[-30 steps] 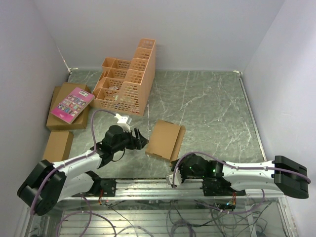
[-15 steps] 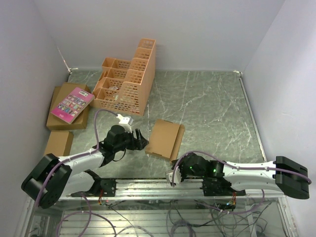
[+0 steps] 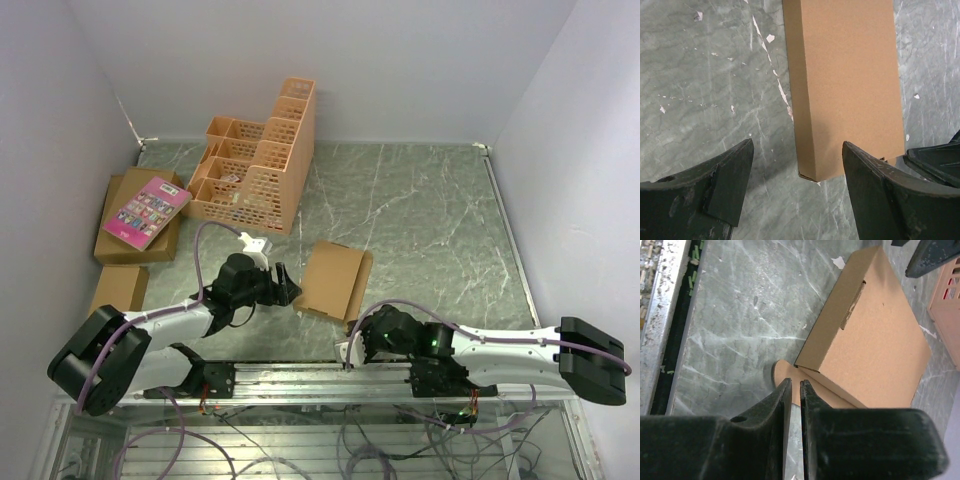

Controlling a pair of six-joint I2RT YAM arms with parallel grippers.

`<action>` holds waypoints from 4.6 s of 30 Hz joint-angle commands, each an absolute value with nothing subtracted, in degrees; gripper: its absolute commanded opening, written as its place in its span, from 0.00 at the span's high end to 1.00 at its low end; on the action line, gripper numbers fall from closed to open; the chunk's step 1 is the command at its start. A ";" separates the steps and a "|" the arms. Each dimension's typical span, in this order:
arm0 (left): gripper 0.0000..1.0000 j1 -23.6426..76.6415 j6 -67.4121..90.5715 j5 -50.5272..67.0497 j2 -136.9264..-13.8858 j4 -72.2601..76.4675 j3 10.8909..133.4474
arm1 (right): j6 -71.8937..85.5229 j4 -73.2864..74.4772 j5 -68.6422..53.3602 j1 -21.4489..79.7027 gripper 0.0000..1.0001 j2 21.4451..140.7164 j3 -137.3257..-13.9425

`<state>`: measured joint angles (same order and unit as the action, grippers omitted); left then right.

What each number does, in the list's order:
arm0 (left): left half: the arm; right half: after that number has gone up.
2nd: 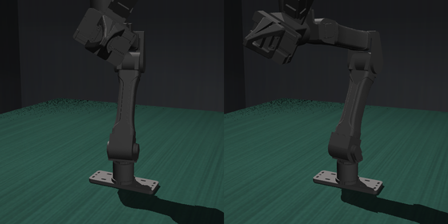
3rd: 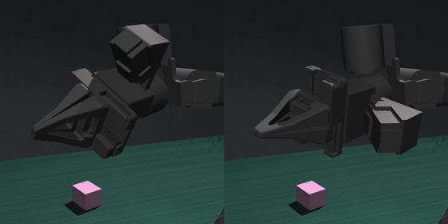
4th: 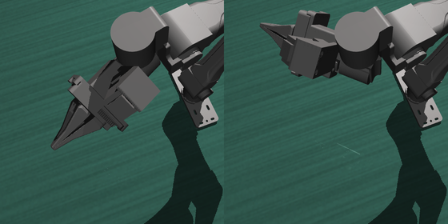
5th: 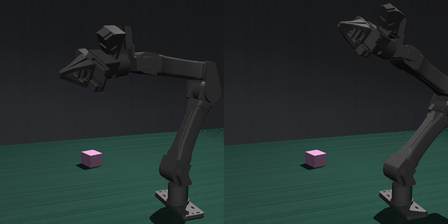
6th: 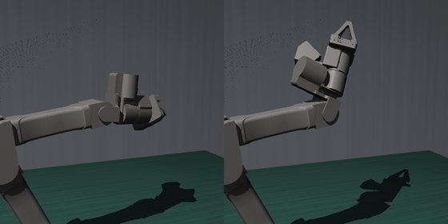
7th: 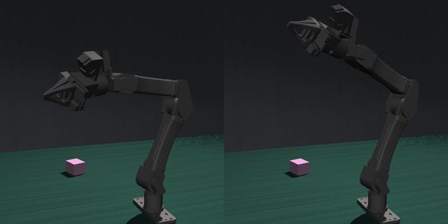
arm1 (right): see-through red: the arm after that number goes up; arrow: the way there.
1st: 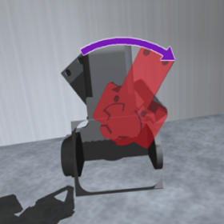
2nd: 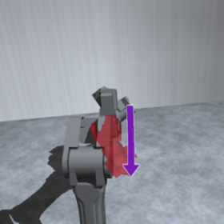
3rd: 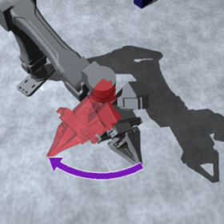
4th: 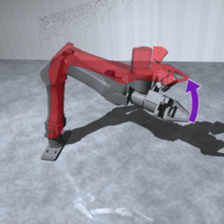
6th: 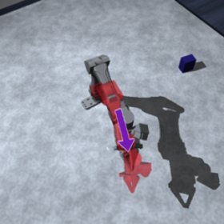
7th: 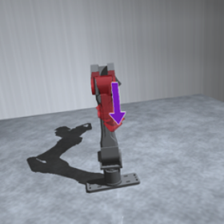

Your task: Fold the paper box

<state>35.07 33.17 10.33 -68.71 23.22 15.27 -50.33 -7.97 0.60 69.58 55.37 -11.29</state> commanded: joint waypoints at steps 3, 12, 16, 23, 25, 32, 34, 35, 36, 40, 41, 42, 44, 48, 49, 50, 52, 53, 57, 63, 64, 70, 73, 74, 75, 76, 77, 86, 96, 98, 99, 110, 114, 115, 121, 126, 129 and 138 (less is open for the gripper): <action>0.18 34.72 31.93 10.87 -67.68 25.58 16.44 | -50.07 -6.01 -3.14 69.40 0.79 55.96 -12.72; 0.18 34.72 31.81 10.57 -67.27 25.15 16.26 | -50.99 -9.98 -2.23 69.36 0.75 59.87 -11.60; 0.18 34.71 31.81 10.54 -67.24 25.31 16.17 | -50.98 -11.43 -1.47 69.35 0.74 60.84 -11.38; 0.18 34.72 31.82 10.31 -66.80 25.28 15.74 | -51.76 -14.48 0.88 69.57 0.78 61.35 -9.82; 0.18 34.72 31.81 10.39 -66.64 25.21 15.67 | -51.98 -14.76 2.05 69.54 0.81 61.14 -9.92; 0.18 34.71 31.82 10.31 -66.95 25.38 15.71 | -51.69 -15.43 4.61 69.44 0.85 59.91 -10.69; 0.18 34.72 31.82 10.44 -67.37 25.49 15.95 | -51.57 -15.47 4.63 69.46 0.85 59.98 -10.89; 0.18 34.72 31.74 10.44 -67.47 25.49 16.07 | -51.43 -15.43 4.62 69.49 0.85 60.09 -11.04; 0.18 34.72 31.69 10.38 -67.64 25.55 16.20 | -51.30 -15.31 4.76 69.48 0.85 60.12 -11.20; 0.18 34.72 31.71 10.56 -68.30 25.73 16.58 | -50.26 -14.99 4.16 69.07 0.86 60.27 -11.30; 0.18 34.72 31.73 10.63 -68.48 25.95 16.68 | -50.06 -14.77 3.73 68.89 0.87 60.36 -11.26; 0.18 34.72 31.73 10.70 -68.78 26.16 16.76 | -49.75 -14.65 3.42 68.77 0.88 60.43 -11.25; 0.18 34.71 31.73 10.91 -69.14 26.28 16.99 | -49.42 -14.78 3.20 68.39 0.89 60.75 -11.38; 0.18 34.71 31.77 11.10 -69.55 26.54 17.22 | -48.92 -14.72 2.86 67.07 0.88 61.83 -12.16; 0.18 34.72 31.73 11.08 -69.50 26.50 17.27 | -48.93 -14.80 2.75 66.59 0.87 62.14 -12.33; 0.18 34.72 31.73 11.07 -69.49 26.47 17.31 | -48.95 -14.97 2.50 65.88 0.87 62.61 -12.55; 0.18 34.72 31.73 11.07 -69.43 26.42 17.31 | -49.26 -15.15 1.88 65.24 0.86 63.35 -12.95; 0.18 34.72 31.73 11.05 -69.39 26.37 17.39 | -49.39 -15.31 1.63 64.95 0.86 63.66 -13.00; 0.18 34.71 31.64 10.97 -69.17 26.04 17.32 | -50.21 -16.19 1.09 64.04 0.87 64.50 -13.18; 0.18 34.72 31.48 10.81 -69.23 25.97 17.22 | -51.27 -16.66 0.21 61.84 0.91 64.77 -14.14; 0.18 34.67 31.42 10.77 -69.35 25.98 17.30 | -51.34 -16.50 0.04 61.53 0.92 64.79 -14.48; 0.17 34.72 31.25 10.58 -70.08 25.95 17.87 | -51.62 -14.62 -2.81 59.28 0.99 65.31 -16.22; 0.17 34.72 31.07 10.32 -70.25 25.63 18.31 | -51.40 -13.57 -4.72 58.18 1.00 65.81 -17.08; 0.17 34.72 30.97 10.17 -70.18 25.37 18.47 | -51.15 -13.06 -5.34 57.69 1.00 66.16 -17.53; 0.17 34.72 30.82 9.95 -70.12 24.91 18.68 | -50.98 -12.31 -6.68 56.68 1.00 66.40 -18.10; 0.16 34.72 30.69 9.68 -69.96 24.52 18.86 | -50.80 -11.57 -7.57 56.01 1.00 66.70 -18.66; 0.16 34.71 30.55 9.35 -69.76 24.18 19.01 | -50.77 -10.91 -8.59 55.35 1.00 66.92 -19.21; 0.13 34.72 29.04 6.30 -70.58 21.38 21.45 | -49.65 -3.16 -16.32 53.76 1.00 68.54 -24.28; 0.15 34.71 26.99 3.44 -76.05 22.99 22.56 | -43.36 0.29 -18.84 52.14 1.00 72.50 -27.57; 0.16 34.71 26.20 2.89 -76.72 23.26 22.54 | -41.94 0.76 -19.10 51.29 1.00 73.38 -28.53; 0.16 34.67 25.88 2.81 -76.95 23.88 22.30 | -41.24 0.91 -19.41 50.46 1.00 74.01 -29.01; 0.27 34.72 24.79 5.18 -77.93 28.48 20.04 | -36.33 0.89 -21.70 45.91 1.00 78.11 -32.40; 0.34 34.72 24.77 5.92 -79.75 28.00 20.08 | -34.70 1.47 -22.14 44.59 1.00 79.54 -33.63; 0.36 34.72 25.01 6.36 -80.06 28.38 19.97 | -34.25 1.61 -22.36 44.21 1.00 79.94 -33.96; 0.39 34.72 25.54 6.58 -81.87 27.50 20.69 | -33.13 2.54 -23.18 43.12 1.00 81.24 -35.24; 0.41 34.72 25.41 6.31 -83.41 26.23 21.93 | -32.21 3.29 -23.94 42.08 1.00 82.15 -36.18; 0.41 34.72 25.37 6.52 -84.22 25.95 22.35 | -32.25 3.57 -24.51 41.68 1.00 82.59 -36.61; 0.42 34.72 24.88 7.63 -84.02 25.53 22.76 | -35.23 4.84 -26.27 42.04 1.00 82.92 -38.53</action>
<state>34.96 26.59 7.22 -82.15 28.80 22.09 -33.78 5.04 -24.32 41.95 82.19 -35.97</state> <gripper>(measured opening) 0.589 0.006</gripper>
